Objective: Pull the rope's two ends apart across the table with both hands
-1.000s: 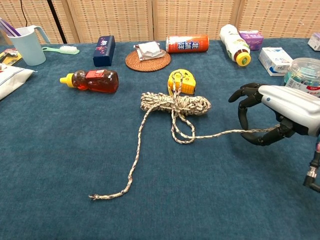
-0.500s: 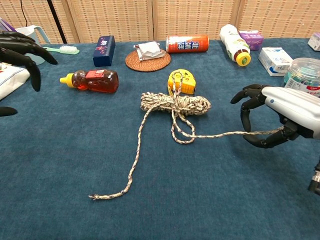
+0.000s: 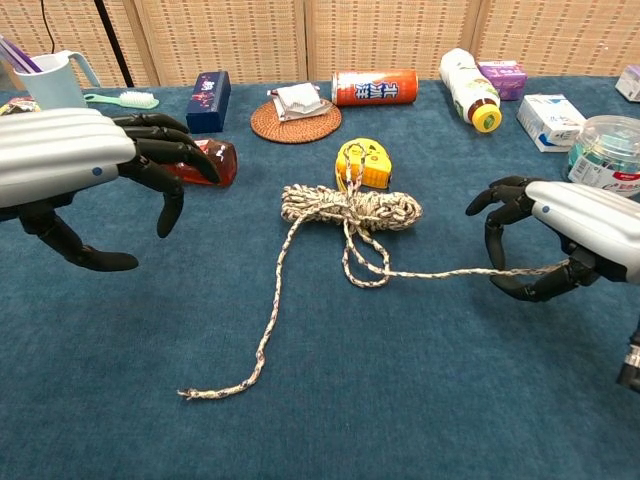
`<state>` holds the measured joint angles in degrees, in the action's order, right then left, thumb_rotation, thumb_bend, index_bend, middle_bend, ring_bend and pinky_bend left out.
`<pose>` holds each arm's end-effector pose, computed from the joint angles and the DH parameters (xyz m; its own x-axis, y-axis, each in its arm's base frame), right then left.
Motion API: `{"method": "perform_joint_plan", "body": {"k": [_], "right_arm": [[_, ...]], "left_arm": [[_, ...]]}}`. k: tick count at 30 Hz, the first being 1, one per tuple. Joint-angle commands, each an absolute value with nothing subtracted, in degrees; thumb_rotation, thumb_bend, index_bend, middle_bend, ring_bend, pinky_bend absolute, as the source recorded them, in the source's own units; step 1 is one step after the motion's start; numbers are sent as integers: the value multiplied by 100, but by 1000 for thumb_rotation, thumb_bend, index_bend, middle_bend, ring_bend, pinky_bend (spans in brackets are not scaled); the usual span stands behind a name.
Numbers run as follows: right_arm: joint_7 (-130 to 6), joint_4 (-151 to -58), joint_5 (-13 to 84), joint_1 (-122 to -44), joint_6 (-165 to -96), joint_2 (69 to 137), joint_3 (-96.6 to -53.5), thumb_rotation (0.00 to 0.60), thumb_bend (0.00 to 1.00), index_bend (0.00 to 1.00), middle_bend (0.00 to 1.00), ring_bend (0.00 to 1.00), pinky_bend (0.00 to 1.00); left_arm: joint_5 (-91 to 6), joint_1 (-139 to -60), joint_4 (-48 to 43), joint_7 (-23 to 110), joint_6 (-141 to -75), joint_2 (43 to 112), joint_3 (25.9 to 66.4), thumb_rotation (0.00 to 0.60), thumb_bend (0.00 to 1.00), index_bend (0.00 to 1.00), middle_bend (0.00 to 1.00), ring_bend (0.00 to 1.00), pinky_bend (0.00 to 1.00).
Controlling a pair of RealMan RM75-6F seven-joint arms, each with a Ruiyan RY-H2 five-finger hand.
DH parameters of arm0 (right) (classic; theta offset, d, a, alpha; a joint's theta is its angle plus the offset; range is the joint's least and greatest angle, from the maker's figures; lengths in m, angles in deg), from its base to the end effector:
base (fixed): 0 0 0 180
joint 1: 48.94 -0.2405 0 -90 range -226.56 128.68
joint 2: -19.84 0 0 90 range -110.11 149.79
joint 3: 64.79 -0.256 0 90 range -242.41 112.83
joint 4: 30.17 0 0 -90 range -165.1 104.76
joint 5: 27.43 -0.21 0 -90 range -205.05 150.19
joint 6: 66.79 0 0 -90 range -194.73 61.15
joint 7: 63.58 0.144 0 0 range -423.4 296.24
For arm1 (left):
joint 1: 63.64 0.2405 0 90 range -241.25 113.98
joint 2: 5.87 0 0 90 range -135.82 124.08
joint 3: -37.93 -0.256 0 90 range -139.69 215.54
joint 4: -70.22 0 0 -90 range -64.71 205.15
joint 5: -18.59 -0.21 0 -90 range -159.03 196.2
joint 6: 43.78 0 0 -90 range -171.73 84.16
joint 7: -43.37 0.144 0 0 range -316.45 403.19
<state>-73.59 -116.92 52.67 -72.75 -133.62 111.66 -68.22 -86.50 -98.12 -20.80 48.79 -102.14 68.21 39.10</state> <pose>-0.2023 -0.2489 -0.0254 0.2599 -0.2757 0.9255 -0.9405 -0.2897 0.1778 -0.1672 0.2654 0.0290 0.6244 0.1318 0.7699 0.5639 -0.7581 -0.3276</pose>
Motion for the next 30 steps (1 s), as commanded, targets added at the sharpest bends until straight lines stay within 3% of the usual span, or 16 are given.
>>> {"method": "perform_joint_plan", "body": {"k": [1, 13, 21, 30], "right_arm": [[-7348, -11668, 5249, -7282, -13338, 11175, -6830, 600, 635, 612, 201, 0, 0], [-7272, -11575, 5199, -7276, -13300, 11186, -6855, 600, 634, 614, 204, 0, 0], [-7197, -11512, 5157, -7265, -13276, 11164, -6877, 600, 634, 615, 205, 0, 0], [-7116, -11427, 5131, -7272, -13237, 11179, -6899, 600, 634, 617, 206, 0, 0]], "left_arm": [[-8563, -9961, -1959, 4992, -10043, 7004, 3947, 600, 220, 525, 202, 100, 0], [-8297, -10401, -1571, 5295, -9642, 7559, 4024, 600, 225, 525, 202, 77, 0], [-8127, -10697, -1256, 5518, -9327, 7950, 4019, 600, 328, 521, 201, 59, 0], [-7817, -10907, -1110, 5698, -9111, 8211, 4068, 600, 334, 490, 189, 33, 0]]}}
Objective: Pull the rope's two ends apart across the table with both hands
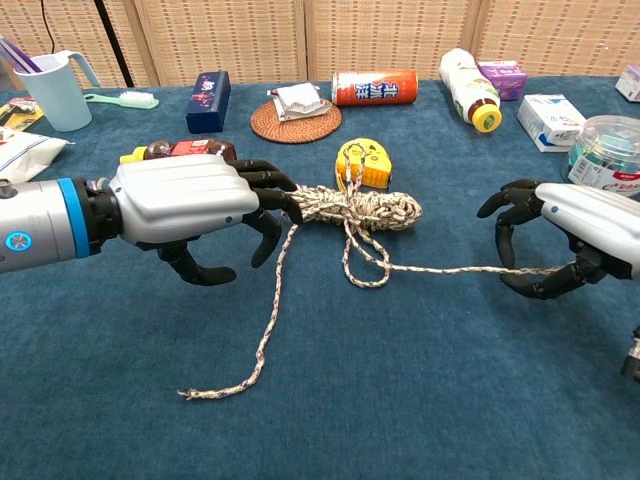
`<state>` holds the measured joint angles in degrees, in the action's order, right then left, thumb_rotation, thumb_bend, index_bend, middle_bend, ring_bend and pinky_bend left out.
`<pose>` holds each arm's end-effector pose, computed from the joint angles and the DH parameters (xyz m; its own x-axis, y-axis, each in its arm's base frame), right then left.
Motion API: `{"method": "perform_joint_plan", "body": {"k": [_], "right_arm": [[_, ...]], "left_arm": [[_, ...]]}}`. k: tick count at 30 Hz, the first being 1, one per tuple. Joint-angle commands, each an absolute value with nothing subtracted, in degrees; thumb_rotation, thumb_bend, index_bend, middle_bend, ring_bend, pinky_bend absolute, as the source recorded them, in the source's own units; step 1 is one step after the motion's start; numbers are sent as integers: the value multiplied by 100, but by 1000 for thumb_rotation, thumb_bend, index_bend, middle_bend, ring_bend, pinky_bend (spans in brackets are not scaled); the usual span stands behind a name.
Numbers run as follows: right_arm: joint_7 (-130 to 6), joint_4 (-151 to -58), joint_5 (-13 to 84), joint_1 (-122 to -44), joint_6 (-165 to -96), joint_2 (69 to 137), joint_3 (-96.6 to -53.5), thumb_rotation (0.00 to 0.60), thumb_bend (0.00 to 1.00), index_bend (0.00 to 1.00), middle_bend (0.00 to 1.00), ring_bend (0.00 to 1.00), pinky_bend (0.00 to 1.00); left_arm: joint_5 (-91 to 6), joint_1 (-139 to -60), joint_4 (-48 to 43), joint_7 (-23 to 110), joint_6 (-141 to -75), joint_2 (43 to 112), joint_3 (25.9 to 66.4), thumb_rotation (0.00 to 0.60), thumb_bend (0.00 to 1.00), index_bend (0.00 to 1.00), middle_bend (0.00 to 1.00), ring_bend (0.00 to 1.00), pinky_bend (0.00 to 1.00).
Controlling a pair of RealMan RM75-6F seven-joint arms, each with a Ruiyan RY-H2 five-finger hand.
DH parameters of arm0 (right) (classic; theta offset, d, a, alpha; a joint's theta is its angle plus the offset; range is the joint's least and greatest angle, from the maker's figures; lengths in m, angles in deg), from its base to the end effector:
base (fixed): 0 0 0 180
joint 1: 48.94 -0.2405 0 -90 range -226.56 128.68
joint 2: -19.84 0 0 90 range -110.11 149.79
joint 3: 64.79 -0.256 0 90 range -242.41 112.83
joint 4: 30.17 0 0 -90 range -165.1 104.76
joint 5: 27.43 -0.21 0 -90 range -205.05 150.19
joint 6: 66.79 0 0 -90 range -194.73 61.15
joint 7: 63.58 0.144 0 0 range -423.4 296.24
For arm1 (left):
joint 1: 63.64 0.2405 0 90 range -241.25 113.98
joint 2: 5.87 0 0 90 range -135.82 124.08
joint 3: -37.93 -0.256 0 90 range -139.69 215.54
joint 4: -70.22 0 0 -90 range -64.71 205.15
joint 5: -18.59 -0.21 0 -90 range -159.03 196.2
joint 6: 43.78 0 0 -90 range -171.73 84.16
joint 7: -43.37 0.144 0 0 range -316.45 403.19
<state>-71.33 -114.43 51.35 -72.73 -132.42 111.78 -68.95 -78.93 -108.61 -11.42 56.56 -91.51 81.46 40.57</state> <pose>-0.2145 -0.2559 -0.0253 0.2478 -0.2857 0.9257 -0.9516 -0.2513 0.1771 -0.1281 0.2970 -0.0462 0.7306 0.1013 0.6753 0.4456 -0.8201 -0.3591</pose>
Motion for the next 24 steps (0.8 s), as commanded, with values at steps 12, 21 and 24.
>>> {"method": "perform_joint_plan", "body": {"k": [12, 21, 24], "right_arm": [[-6966, -11282, 5098, -7273, -13172, 11189, -6908, 600, 635, 619, 207, 0, 0], [-6921, -11259, 5101, -7276, -13163, 11173, -6920, 600, 636, 620, 208, 0, 0], [-6908, -11255, 5095, -7272, -13164, 11161, -6925, 600, 635, 620, 208, 0, 0]], "left_arm": [[-7488, -11053, -802, 5888, -8975, 8682, 4027, 600, 333, 475, 188, 31, 0], [-7354, -11133, -629, 5934, -8995, 8904, 4023, 600, 334, 461, 187, 29, 0], [-7308, -11164, -585, 5985, -8986, 8964, 4020, 600, 334, 459, 184, 20, 0]]}}
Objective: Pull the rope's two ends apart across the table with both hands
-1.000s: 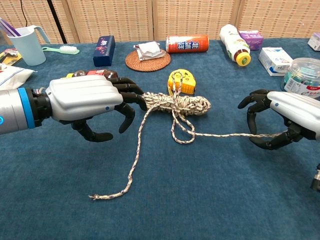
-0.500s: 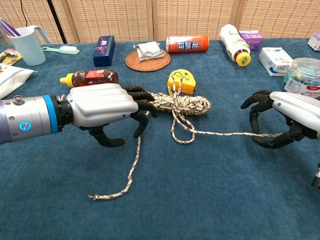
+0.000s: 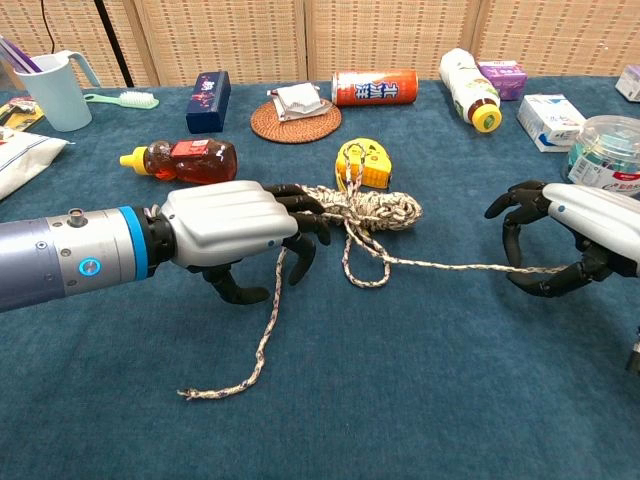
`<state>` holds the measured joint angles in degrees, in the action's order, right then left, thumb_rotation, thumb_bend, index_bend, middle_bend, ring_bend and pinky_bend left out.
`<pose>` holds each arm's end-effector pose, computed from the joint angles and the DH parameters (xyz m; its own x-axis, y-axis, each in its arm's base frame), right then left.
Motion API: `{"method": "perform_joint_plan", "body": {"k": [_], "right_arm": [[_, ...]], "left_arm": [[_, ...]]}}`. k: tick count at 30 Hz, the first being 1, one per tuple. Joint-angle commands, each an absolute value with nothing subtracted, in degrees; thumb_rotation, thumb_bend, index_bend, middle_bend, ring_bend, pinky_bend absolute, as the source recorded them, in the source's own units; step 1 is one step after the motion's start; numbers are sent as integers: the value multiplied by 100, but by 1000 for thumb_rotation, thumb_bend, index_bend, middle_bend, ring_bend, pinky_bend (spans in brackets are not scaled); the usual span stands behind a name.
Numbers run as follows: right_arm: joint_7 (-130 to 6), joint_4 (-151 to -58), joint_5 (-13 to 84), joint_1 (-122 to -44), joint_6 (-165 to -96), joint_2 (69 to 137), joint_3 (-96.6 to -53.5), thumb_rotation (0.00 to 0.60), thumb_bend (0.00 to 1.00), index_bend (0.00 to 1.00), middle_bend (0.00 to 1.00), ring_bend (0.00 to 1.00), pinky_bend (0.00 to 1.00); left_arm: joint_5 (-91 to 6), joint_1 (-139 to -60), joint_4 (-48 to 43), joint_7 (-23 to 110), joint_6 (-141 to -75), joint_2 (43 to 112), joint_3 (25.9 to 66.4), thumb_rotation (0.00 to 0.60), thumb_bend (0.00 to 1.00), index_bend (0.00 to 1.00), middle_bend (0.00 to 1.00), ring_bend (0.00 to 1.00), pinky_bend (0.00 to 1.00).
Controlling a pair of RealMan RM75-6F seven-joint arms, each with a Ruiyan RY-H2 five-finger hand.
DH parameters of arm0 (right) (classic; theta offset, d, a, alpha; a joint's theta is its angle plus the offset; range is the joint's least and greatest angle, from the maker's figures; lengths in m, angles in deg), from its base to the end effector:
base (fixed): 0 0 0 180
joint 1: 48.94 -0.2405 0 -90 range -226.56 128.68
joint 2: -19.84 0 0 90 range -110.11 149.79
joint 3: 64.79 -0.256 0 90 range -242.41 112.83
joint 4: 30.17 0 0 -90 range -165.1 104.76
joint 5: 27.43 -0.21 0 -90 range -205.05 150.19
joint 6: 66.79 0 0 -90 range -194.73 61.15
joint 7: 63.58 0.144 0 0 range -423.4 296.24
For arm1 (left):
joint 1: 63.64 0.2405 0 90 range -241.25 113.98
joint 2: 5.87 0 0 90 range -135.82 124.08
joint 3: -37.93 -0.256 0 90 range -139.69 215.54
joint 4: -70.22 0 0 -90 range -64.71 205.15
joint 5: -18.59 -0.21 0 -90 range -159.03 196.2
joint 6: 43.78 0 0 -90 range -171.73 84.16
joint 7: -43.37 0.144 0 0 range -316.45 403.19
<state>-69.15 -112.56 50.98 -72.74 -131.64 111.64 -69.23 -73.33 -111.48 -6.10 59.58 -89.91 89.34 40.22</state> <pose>-0.2237 -0.2603 -0.0240 0.2385 -0.2921 0.9262 -0.9575 -0.2301 0.1739 -0.1139 0.2982 -0.0853 0.7348 0.1289 0.6659 0.4589 -0.8175 -0.3481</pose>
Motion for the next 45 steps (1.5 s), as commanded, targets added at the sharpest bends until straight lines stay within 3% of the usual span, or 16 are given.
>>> {"method": "perform_joint_plan", "body": {"k": [1, 12, 45], "right_arm": [[-6903, -11253, 5094, -7270, -13164, 11158, -6925, 600, 634, 620, 208, 0, 0], [-6772, -11175, 5096, -7251, -13160, 11151, -6925, 600, 636, 622, 209, 0, 0], [-6658, -11133, 5113, -7206, -13169, 11146, -6914, 600, 636, 628, 216, 0, 0]], "left_arm": [[-7297, -11170, -573, 5997, -8984, 8978, 4019, 600, 334, 459, 178, 12, 0], [-7105, -11185, -469, 6161, -9026, 9178, 4002, 600, 333, 453, 74, 0, 0], [-6958, -11206, -302, 6220, -9213, 9395, 3878, 600, 369, 533, 68, 0, 0]]}}
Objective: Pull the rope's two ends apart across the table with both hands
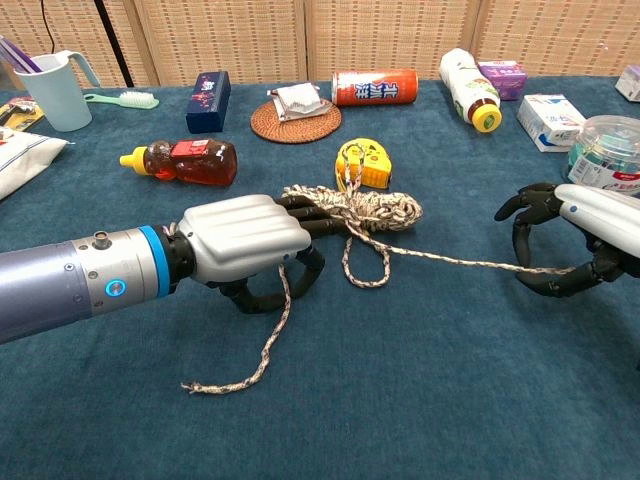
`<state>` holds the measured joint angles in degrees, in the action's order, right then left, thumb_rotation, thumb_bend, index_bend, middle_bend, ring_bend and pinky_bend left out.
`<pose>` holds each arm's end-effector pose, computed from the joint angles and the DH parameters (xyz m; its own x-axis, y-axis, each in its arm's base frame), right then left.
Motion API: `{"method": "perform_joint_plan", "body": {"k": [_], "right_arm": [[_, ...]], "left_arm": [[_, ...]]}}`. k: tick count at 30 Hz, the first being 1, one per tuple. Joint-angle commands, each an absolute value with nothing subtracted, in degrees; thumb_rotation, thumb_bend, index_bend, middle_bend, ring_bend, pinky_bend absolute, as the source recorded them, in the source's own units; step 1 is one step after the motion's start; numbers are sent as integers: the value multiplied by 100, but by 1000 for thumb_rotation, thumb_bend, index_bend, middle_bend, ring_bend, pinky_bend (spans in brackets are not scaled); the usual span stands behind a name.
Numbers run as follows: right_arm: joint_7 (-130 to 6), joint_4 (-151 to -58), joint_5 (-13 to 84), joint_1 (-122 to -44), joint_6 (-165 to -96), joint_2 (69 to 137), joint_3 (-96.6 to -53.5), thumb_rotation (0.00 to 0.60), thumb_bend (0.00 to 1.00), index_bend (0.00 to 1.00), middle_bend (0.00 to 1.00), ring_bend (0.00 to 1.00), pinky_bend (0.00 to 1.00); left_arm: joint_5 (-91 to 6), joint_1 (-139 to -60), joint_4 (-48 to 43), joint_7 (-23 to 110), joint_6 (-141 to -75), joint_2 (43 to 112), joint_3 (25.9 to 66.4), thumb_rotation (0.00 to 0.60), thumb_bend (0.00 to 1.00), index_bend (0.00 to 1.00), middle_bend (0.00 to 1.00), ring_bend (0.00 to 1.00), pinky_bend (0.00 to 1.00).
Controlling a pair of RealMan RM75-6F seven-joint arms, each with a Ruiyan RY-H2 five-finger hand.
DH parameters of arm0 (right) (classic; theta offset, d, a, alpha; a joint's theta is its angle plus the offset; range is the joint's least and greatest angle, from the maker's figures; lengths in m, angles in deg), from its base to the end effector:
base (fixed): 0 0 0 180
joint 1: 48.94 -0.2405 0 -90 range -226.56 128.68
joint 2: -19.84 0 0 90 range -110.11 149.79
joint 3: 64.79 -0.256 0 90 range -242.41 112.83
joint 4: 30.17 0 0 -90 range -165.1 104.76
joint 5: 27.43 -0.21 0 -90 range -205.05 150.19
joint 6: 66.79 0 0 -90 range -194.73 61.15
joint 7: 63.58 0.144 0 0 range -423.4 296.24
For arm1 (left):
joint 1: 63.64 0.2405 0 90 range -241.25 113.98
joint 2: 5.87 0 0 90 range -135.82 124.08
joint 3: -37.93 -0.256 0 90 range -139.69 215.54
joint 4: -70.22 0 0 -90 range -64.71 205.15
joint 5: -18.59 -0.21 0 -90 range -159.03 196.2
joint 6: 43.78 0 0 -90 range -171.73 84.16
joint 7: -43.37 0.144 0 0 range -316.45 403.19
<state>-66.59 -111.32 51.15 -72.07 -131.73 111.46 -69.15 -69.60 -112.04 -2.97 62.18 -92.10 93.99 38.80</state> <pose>-0.2326 -0.2598 -0.0218 0.2141 -0.2951 0.9312 -0.9660 -0.2055 0.1570 -0.1108 0.2933 -0.1048 0.7263 0.1313 0.6747 0.4768 -0.8032 -0.3570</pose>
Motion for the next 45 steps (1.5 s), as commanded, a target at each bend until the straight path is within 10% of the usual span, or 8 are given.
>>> {"method": "perform_joint_plan", "body": {"k": [1, 22, 34, 45], "right_arm": [[-6652, -11134, 5113, -7206, -13166, 11146, -6914, 600, 635, 628, 216, 0, 0], [-6669, -11161, 5118, -7205, -13164, 11136, -6918, 600, 636, 632, 219, 0, 0], [-6646, -11169, 5114, -7207, -13151, 11133, -6922, 600, 637, 635, 222, 0, 0], [-6592, -11153, 5115, -7178, -13178, 11121, -6918, 600, 637, 638, 226, 0, 0]], "left_arm": [[-6957, -11207, -308, 6221, -9218, 9390, 3876, 600, 369, 533, 68, 0, 0], [-6913, -11203, -308, 6272, -9323, 9398, 3873, 600, 401, 583, 79, 0, 0], [-6839, -11213, -325, 6332, -9296, 9399, 3881, 600, 374, 439, 79, 0, 0], [-6793, -11209, -246, 6371, -9296, 9508, 3872, 600, 377, 543, 82, 0, 0]]}}
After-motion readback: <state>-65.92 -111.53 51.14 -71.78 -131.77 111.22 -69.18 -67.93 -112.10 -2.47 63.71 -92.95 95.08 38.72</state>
